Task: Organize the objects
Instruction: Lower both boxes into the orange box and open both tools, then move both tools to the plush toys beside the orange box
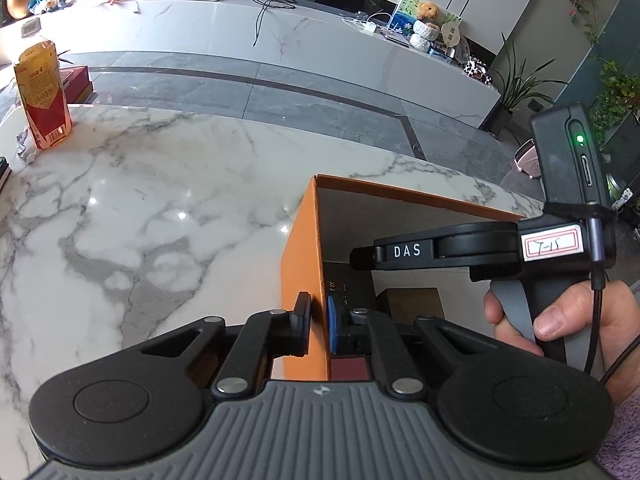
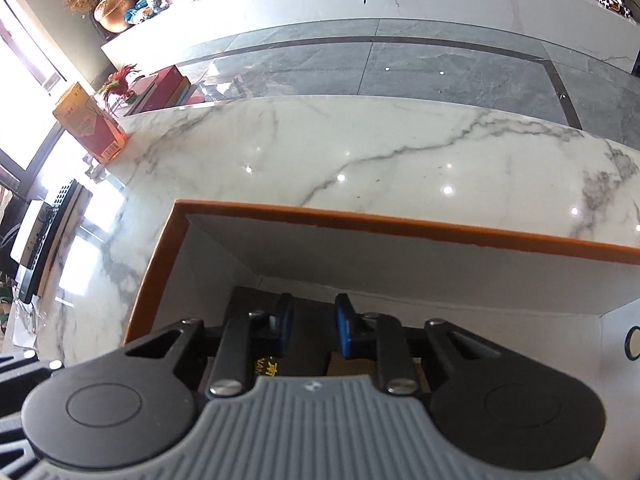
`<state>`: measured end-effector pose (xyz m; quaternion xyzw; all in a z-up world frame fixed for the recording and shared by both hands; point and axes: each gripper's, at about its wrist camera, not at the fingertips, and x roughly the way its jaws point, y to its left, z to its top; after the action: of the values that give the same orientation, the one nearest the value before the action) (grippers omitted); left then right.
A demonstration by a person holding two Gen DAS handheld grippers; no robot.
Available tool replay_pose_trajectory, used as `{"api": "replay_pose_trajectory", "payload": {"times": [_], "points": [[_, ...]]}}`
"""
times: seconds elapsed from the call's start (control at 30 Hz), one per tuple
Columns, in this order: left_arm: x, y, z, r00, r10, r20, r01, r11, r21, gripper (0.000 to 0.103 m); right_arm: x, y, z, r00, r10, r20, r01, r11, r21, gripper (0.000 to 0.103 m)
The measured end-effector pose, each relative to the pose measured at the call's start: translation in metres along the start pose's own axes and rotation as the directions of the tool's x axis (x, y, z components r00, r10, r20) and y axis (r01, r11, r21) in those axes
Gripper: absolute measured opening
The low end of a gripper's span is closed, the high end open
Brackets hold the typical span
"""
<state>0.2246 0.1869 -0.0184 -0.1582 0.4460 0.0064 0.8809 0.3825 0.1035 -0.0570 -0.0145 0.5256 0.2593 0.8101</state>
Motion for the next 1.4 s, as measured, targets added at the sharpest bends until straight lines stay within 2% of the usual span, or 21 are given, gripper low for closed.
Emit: {"api": "replay_pose_trajectory", "payload": {"times": [0.27, 0.37, 0.47, 0.6, 0.7, 0.8, 0.83, 0.87, 0.93, 1.03, 1.1, 1.23, 1.27, 1.33, 1.4], "points": [[0.001, 0.001, 0.0, 1.0, -0.001, 0.001, 0.001, 1.0, 0.007, 0.011, 0.014, 0.0, 0.005, 1.0, -0.002, -0.006, 0.003, 0.999, 0.036, 0.025], [0.001, 0.0, -0.001, 1.0, -0.001, 0.001, 0.001, 1.0, 0.011, 0.011, 0.02, 0.0, 0.004, 0.999, 0.026, -0.047, -0.025, 0.999, 0.028, 0.023], [0.001, 0.0, -0.001, 1.0, -0.001, 0.001, 0.001, 1.0, 0.011, 0.011, 0.018, 0.004, -0.002, 0.998, 0.037, -0.051, -0.038, 0.999, -0.02, 0.023], [0.001, 0.0, -0.001, 1.0, 0.001, -0.001, -0.001, 1.0, 0.01, 0.011, 0.013, 0.009, -0.004, 0.999, 0.029, -0.038, -0.031, 0.998, -0.061, 0.023], [-0.001, -0.001, -0.001, 1.0, -0.002, 0.0, 0.002, 1.0, 0.006, 0.011, 0.0, 0.003, -0.003, 0.999, 0.037, -0.013, -0.038, 0.998, -0.04, 0.024], [-0.002, -0.002, -0.001, 1.0, 0.001, 0.003, -0.001, 1.0, 0.004, 0.011, -0.017, -0.008, -0.003, 1.0, 0.001, 0.015, -0.001, 1.0, -0.025, 0.025], [-0.002, -0.003, -0.001, 1.0, 0.002, 0.005, -0.002, 1.0, 0.004, 0.011, -0.022, -0.013, -0.003, 1.0, -0.015, 0.016, 0.015, 1.0, -0.016, 0.026], [-0.002, -0.003, -0.001, 1.0, 0.003, 0.006, -0.003, 1.0, 0.002, 0.011, -0.026, -0.018, -0.004, 1.0, -0.026, 0.016, 0.026, 1.0, -0.008, 0.036], [-0.003, -0.002, -0.001, 1.0, 0.001, 0.008, -0.001, 1.0, -0.005, 0.011, -0.034, -0.027, -0.008, 0.998, -0.054, 0.016, 0.054, 0.999, 0.005, 0.048], [-0.003, -0.002, -0.001, 1.0, 0.003, 0.01, -0.003, 1.0, -0.011, 0.011, -0.039, -0.041, -0.015, 0.998, -0.056, -0.004, 0.057, 0.998, 0.041, 0.046], [-0.004, -0.003, -0.001, 1.0, 0.007, 0.011, -0.007, 1.0, -0.008, 0.01, -0.033, -0.047, -0.02, 0.999, -0.019, -0.046, 0.022, 0.997, 0.074, 0.035], [-0.005, -0.005, -0.002, 1.0, 0.016, 0.009, -0.016, 1.0, 0.0, 0.011, -0.031, -0.041, -0.022, 0.999, -0.011, -0.036, 0.013, 0.999, 0.05, 0.027], [-0.005, -0.005, -0.002, 1.0, 0.017, 0.009, -0.017, 1.0, -0.001, 0.011, -0.029, -0.04, -0.021, 0.998, 0.025, -0.049, -0.023, 0.998, 0.057, 0.019], [-0.006, -0.006, -0.002, 1.0, 0.019, 0.009, -0.019, 1.0, -0.004, 0.011, -0.024, -0.037, -0.022, 0.99, 0.109, -0.091, -0.099, 0.99, 0.101, 0.014], [-0.009, -0.005, -0.002, 1.0, 0.02, 0.014, -0.02, 1.0, -0.008, 0.011, -0.022, -0.024, -0.025, 0.991, 0.1, -0.091, -0.092, 0.993, 0.079, 0.014]]}}
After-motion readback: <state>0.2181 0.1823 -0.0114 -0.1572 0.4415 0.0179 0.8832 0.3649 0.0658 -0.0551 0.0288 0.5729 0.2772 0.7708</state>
